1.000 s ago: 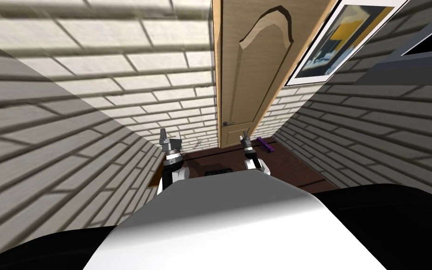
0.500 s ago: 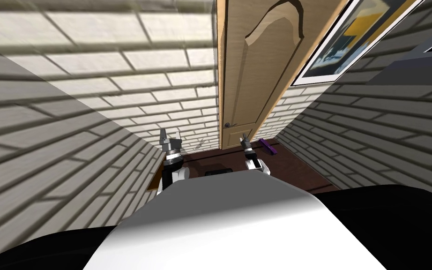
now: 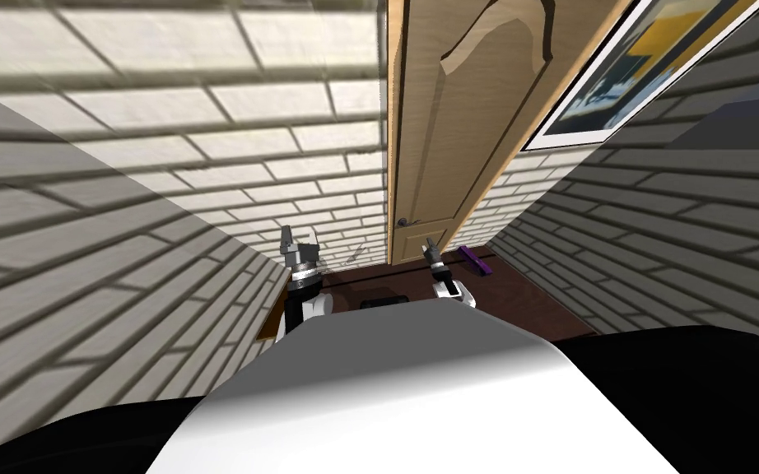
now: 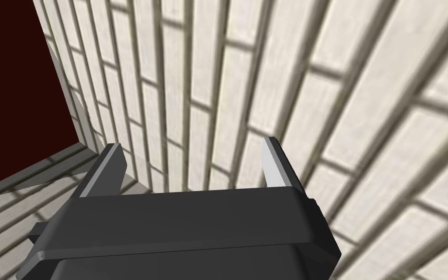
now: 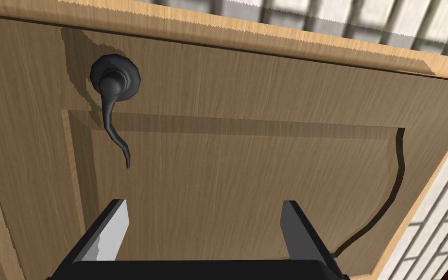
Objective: Pull the door open
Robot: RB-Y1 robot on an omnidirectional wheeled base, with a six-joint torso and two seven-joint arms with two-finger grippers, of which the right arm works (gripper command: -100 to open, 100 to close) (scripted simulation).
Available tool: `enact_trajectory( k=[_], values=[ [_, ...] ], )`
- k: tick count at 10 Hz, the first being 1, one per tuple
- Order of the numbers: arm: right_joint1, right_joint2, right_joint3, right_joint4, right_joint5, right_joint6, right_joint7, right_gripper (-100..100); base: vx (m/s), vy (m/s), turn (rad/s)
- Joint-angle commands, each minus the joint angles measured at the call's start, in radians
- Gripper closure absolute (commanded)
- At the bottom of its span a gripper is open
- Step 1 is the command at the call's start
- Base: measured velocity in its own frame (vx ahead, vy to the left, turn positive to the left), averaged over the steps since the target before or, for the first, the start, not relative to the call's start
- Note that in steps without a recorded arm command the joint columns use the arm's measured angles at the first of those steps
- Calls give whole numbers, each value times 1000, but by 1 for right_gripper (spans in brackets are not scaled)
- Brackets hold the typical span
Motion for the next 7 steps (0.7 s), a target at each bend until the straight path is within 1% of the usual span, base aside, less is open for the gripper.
enact_trajectory(
  k=[1, 7],
  values=[
    [-10, -11, -5, 42, 7, -13, -14, -100, 101, 20, 20],
    [-47, -43, -20, 183, 34, -52, -56, -100, 102, 16, 16]
  ],
)
